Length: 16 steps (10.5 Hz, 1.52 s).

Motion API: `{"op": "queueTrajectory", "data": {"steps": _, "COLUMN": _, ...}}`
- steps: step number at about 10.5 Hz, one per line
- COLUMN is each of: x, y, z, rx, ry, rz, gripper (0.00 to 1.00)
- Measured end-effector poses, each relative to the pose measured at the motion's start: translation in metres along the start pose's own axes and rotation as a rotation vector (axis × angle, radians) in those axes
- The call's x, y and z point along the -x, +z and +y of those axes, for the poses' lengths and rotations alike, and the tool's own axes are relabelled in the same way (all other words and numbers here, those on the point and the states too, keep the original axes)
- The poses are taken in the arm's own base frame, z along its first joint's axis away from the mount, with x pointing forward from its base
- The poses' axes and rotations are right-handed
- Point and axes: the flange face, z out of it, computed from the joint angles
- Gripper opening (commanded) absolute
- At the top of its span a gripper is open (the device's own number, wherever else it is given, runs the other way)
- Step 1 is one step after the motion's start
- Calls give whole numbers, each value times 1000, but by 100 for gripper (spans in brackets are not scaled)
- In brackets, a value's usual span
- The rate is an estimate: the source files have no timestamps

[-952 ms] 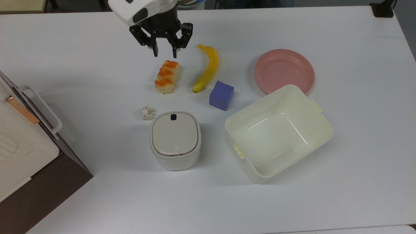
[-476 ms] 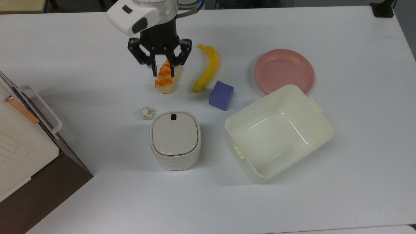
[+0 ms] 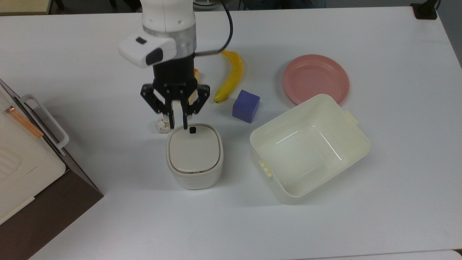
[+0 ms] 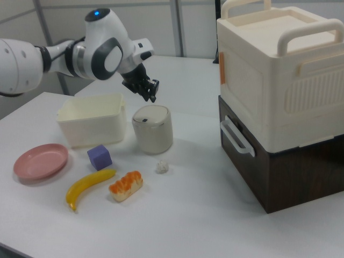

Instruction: Open the trash can

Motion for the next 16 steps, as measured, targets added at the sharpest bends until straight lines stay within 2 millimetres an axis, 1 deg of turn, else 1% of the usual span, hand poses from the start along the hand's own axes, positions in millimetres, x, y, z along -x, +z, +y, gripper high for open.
{"op": "queueTrajectory", "data": {"steps": 2, "x": -4, "y": 22, "z": -8, "rx": 2, "ry": -19, "rz": 36, "gripper": 27}}
{"op": "queueTrajectory", "data": {"steps": 4, "x": -4, "y": 37, "z": -19, "rx": 5, "ry": -44, "rz": 23, "gripper": 27}}
{"op": "queueTrajectory", "data": {"steps": 6, "x": 0, "y": 51, "z": -35, "rx": 3, "ry": -73, "rz": 4, "gripper": 21}}
{"op": "queueTrajectory", "data": {"steps": 8, "x": 9, "y": 74, "z": -43, "rx": 9, "ry": -98, "rz": -31, "gripper": 18}}
{"op": "queueTrajectory", "data": {"steps": 12, "x": 8, "y": 73, "z": -48, "rx": 28, "ry": -130, "rz": -29, "gripper": 18}}
{"op": "queueTrajectory", "data": {"steps": 13, "x": 7, "y": 68, "z": -46, "rx": 30, "ry": -128, "rz": -35, "gripper": 19}}
{"op": "queueTrajectory", "data": {"steps": 14, "x": 5, "y": 57, "z": -40, "rx": 38, "ry": -119, "rz": -55, "gripper": 26}}
{"op": "queueTrajectory", "data": {"steps": 15, "x": 0, "y": 33, "z": -31, "rx": 46, "ry": -104, "rz": -66, "gripper": 47}}
{"op": "queueTrajectory", "data": {"steps": 16, "x": -3, "y": 2, "z": -24, "rx": 49, "ry": -87, "rz": -78, "gripper": 79}}
